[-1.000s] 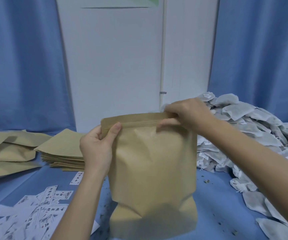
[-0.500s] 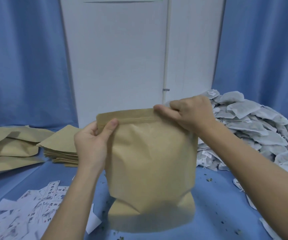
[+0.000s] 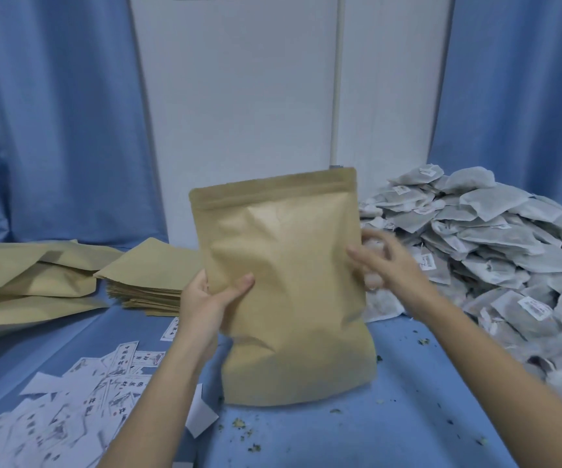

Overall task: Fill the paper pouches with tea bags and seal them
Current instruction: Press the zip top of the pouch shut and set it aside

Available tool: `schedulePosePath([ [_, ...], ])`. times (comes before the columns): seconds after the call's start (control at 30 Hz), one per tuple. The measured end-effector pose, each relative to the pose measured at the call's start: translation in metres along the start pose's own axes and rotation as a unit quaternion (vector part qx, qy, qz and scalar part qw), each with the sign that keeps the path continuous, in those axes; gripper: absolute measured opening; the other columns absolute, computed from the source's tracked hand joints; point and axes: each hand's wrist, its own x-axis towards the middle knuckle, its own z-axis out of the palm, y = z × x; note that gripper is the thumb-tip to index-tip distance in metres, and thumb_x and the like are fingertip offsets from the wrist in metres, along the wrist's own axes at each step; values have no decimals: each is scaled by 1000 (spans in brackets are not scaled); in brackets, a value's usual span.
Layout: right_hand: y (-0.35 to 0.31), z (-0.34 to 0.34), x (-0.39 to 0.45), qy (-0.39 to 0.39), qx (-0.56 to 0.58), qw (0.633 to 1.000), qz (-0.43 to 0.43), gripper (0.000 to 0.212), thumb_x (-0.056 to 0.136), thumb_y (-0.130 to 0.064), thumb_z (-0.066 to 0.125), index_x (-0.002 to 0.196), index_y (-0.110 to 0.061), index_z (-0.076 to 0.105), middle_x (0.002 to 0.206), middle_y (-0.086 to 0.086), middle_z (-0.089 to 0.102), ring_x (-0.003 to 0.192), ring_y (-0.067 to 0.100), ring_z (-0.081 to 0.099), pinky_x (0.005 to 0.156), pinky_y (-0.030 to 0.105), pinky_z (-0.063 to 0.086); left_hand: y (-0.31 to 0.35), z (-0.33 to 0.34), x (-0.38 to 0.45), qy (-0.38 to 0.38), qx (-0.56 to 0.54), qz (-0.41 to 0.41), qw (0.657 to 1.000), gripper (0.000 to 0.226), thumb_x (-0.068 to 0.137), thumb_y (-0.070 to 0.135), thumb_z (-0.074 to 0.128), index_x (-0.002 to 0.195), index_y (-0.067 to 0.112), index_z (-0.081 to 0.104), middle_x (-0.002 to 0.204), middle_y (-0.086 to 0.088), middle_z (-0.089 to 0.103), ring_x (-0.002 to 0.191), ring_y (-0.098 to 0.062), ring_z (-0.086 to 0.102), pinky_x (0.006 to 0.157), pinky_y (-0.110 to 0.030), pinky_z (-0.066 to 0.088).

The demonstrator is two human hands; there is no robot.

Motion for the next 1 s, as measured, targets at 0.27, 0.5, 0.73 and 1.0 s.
schedulePosePath([
  [0.27, 50, 20, -19, -45, 216, 971, 93, 52, 71, -39, 72, 116, -16, 61, 107, 8, 70, 93, 25, 69, 66, 30, 56, 21, -5, 15, -117, -55, -178, 976, 28, 83, 21, 62, 107, 7, 67, 100, -7, 73, 88, -19, 71, 68, -32, 59],
  [0.5, 48, 90, -18, -116, 358, 907, 188, 33, 80, -23, 65, 110, -9, 65, 105, 14, 70, 88, 27, 70, 65, 34, 56, 26, -91, -8, -178, -222, -198, 938, 53, 93, 45, 38, 113, 7, 68, 119, -18, 61, 107, -28, 63, 89, -35, 51],
  [0.73, -80, 336, 69, -144, 416, 877, 194, 34, 96, -9, 42, 129, -4, 46, 126, 16, 54, 99, 31, 57, 93, 51, 47, 46, -159, -6, 78, -366, -107, 921, 62, 95, 52, 38, 135, 5, 44, 134, -26, 51, 117, -41, 54, 89, -50, 43],
  [1.0, -71, 421, 71, -168, 312, 882, 312, 28, 94, -18, 44, 121, -9, 44, 111, 16, 56, 109, 37, 58, 69, 35, 55, 57, -191, 20, 169, -331, -112, 922, 46, 97, 36, 46, 128, 3, 47, 131, -16, 53, 104, -32, 60, 80, -43, 47],
])
